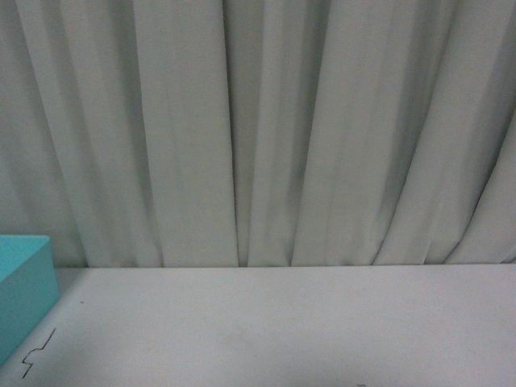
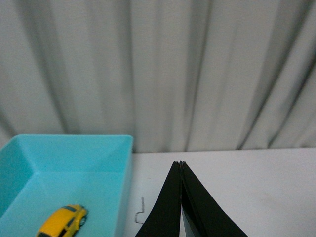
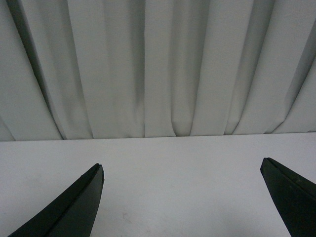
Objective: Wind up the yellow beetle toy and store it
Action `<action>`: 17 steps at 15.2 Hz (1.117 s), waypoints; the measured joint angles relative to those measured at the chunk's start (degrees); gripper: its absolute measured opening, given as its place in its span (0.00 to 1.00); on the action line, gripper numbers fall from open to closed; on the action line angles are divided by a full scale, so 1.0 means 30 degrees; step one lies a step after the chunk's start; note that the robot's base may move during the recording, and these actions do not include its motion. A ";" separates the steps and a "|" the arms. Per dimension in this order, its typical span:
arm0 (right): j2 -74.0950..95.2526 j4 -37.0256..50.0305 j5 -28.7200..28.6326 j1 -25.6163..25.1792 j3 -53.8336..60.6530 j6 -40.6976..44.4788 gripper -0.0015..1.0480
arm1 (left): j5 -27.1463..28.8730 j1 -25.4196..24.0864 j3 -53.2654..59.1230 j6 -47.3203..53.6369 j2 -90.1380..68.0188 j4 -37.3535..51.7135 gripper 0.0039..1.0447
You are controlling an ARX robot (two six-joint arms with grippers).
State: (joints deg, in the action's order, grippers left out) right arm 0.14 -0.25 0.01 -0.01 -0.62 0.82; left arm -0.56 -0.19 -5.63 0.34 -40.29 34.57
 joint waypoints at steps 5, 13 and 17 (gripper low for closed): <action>0.0000 0.0007 0.0007 0.0000 0.0000 0.0007 0.94 | 0.0197 0.0044 0.1093 -0.0015 0.3242 -0.2069 0.01; 0.0000 0.0007 0.0000 0.0000 0.0000 0.0007 0.94 | 0.0197 0.0044 0.1683 -0.0015 0.7628 -0.5697 0.01; 0.0000 0.0007 0.0000 0.0000 0.0000 0.0000 0.94 | 0.0197 0.0044 0.1683 -0.0015 0.9275 -0.7300 0.01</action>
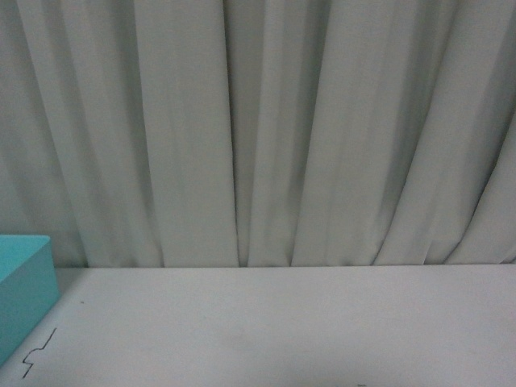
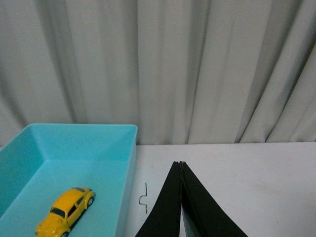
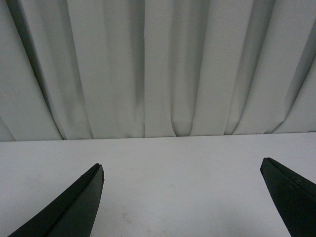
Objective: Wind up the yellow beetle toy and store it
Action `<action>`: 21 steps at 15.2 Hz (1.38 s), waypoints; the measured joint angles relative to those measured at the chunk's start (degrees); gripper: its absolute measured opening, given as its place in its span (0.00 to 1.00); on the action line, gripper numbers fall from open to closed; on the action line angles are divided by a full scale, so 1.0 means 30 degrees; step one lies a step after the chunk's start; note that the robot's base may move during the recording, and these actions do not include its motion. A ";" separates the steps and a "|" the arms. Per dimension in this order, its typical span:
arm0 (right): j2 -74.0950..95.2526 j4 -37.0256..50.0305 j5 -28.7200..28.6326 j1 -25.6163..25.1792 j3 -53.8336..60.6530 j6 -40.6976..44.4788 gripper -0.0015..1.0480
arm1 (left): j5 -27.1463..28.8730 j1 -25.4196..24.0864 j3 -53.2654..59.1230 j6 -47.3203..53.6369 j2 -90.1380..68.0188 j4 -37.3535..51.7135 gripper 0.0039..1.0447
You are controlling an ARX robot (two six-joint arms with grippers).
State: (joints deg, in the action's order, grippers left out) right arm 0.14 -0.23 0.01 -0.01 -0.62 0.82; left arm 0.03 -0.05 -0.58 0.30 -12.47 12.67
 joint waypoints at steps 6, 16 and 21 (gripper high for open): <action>0.0000 0.0000 0.0000 0.0000 0.0000 0.0000 0.94 | 0.0000 0.0000 0.0000 0.0000 0.0707 -0.0801 0.01; 0.0000 0.0000 0.0007 0.0000 0.0000 0.0000 0.94 | 0.0000 0.0007 -0.0007 -0.0036 0.4109 -0.4313 0.49; 0.0000 0.0000 0.0007 0.0000 0.0000 0.0000 0.94 | 0.0000 0.0007 -0.0007 -0.0029 0.4109 -0.4313 0.94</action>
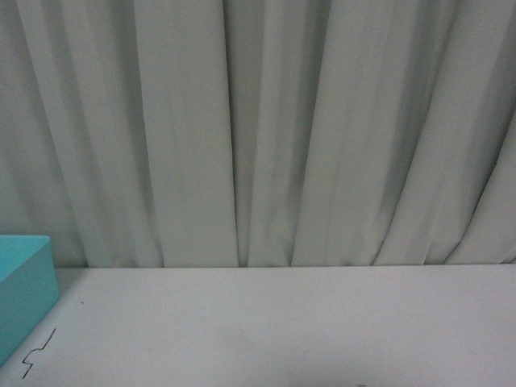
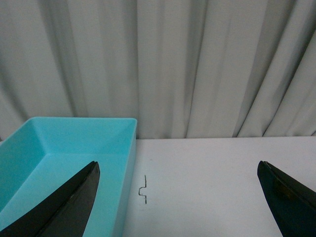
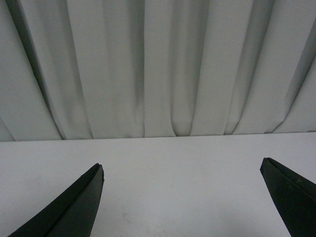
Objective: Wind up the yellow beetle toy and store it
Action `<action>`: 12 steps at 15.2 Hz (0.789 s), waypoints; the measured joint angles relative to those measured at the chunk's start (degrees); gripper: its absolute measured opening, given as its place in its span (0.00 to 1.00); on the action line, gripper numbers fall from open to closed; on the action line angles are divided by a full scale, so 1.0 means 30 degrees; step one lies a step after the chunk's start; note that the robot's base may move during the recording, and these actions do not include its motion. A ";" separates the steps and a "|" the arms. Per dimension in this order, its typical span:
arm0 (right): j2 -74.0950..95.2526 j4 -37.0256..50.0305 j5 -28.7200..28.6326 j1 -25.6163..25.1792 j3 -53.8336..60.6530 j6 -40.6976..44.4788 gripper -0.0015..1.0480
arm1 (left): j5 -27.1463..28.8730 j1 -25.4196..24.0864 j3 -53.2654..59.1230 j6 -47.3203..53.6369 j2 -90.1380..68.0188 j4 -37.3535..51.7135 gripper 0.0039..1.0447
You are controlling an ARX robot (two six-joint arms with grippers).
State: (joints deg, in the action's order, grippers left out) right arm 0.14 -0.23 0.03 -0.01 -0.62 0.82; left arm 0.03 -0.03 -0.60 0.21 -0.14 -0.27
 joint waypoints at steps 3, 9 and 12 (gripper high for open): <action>0.0000 -0.0007 -0.0007 0.0000 0.0000 0.0000 0.94 | 0.0000 0.0000 0.0000 0.0000 0.0000 0.0000 0.94; 0.0000 0.0000 0.0000 0.0000 0.0000 0.0000 0.94 | 0.0000 0.0000 0.0000 -0.0007 0.0000 0.0000 0.94; 0.0000 0.0000 -0.0007 0.0000 0.0000 0.0000 0.94 | 0.0000 0.0000 0.0000 -0.0007 0.0000 0.0000 0.94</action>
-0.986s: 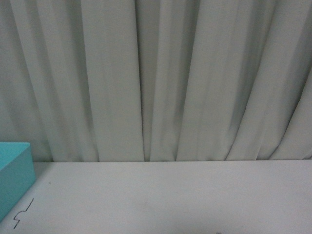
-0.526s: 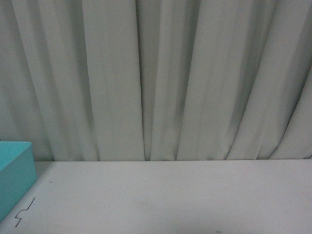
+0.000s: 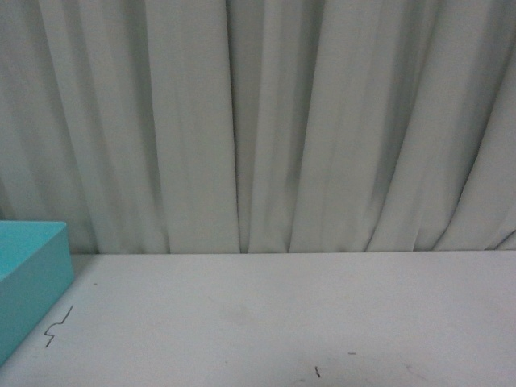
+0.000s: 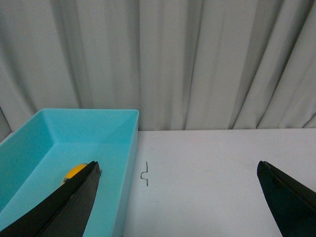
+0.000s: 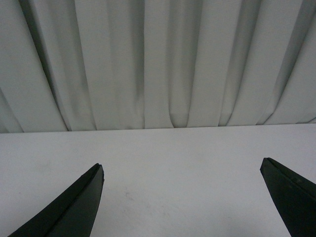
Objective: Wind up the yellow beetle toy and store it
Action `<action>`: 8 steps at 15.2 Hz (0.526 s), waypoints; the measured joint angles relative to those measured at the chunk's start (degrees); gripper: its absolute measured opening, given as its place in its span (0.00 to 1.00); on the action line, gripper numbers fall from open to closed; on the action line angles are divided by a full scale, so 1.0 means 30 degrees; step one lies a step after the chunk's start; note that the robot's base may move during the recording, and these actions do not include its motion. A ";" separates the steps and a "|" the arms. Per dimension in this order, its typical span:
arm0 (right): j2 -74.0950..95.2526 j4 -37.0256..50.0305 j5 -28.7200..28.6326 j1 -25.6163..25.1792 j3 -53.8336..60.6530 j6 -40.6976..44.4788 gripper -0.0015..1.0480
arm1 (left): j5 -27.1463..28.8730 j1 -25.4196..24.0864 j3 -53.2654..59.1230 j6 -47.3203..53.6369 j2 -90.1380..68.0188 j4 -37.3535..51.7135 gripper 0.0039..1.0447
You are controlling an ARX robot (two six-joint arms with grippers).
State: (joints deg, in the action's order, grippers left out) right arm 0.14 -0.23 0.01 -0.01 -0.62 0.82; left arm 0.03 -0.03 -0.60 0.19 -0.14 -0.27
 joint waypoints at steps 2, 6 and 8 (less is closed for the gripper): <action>0.0000 0.0000 0.0007 0.0000 0.0000 0.0000 0.94 | -0.0007 0.0000 0.0000 0.0007 0.0000 0.0000 0.94; 0.0000 0.0000 0.0007 0.0000 0.0000 0.0000 0.94 | 0.0000 0.0000 0.0000 0.0007 0.0000 0.0000 0.94; 0.0000 -0.0007 0.0007 0.0000 0.0000 0.0000 0.94 | 0.0000 0.0000 0.0000 0.0000 0.0007 0.0007 0.94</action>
State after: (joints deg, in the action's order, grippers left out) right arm 0.14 -0.25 0.03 -0.01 -0.62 0.82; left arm 0.03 -0.03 -0.60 0.19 -0.12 -0.25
